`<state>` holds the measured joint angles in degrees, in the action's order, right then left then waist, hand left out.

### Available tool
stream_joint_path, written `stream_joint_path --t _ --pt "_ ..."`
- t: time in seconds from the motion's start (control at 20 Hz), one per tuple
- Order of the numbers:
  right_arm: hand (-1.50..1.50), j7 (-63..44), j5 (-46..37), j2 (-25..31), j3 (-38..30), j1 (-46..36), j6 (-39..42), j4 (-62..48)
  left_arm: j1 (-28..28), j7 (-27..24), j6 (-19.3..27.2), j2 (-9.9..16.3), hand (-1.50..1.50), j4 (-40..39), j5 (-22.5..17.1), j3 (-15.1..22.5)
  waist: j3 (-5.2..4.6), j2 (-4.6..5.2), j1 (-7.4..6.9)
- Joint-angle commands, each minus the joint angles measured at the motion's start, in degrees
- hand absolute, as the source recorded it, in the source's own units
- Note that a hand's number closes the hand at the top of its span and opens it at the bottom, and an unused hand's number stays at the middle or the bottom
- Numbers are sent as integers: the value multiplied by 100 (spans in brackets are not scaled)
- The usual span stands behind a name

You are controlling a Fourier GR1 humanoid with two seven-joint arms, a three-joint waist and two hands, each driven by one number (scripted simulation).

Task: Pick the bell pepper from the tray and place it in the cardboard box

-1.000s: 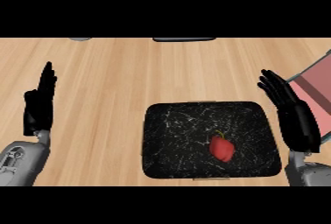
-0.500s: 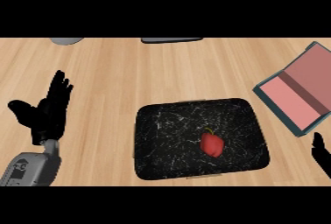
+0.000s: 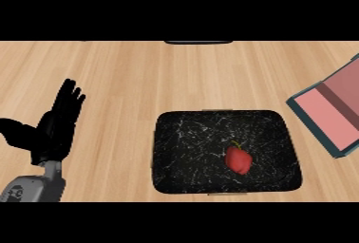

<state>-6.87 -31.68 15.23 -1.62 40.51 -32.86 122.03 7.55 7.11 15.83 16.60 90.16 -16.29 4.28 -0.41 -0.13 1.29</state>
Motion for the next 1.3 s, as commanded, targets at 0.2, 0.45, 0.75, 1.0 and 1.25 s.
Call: stream_joint_path --t 0.2,0.45,0.75,1.0,1.25 --pt "-150 -2367 -1036 510 854 997 1917 2001 119 -83 -79 -77 0 -46 5 31 -14 126 -202" --pt "-150 -3611 -1532 401 1659 462 2345 2734 187 314 -57 -11 0 246 5 77 9 53 -219" --pt "-150 -5001 -1927 240 2337 -1453 2749 2096 -35 7 -170 -146 0 207 76 156 14 45 -284" --pt "-150 -6201 -2412 19 2755 -2408 3083 1721 -276 118 -270 15 0 489 22 20 19 7 -235" --pt "-150 -6719 -2498 -722 2972 -3679 3526 885 -376 -288 -359 -276 0 122 153 77 32 18 -174"
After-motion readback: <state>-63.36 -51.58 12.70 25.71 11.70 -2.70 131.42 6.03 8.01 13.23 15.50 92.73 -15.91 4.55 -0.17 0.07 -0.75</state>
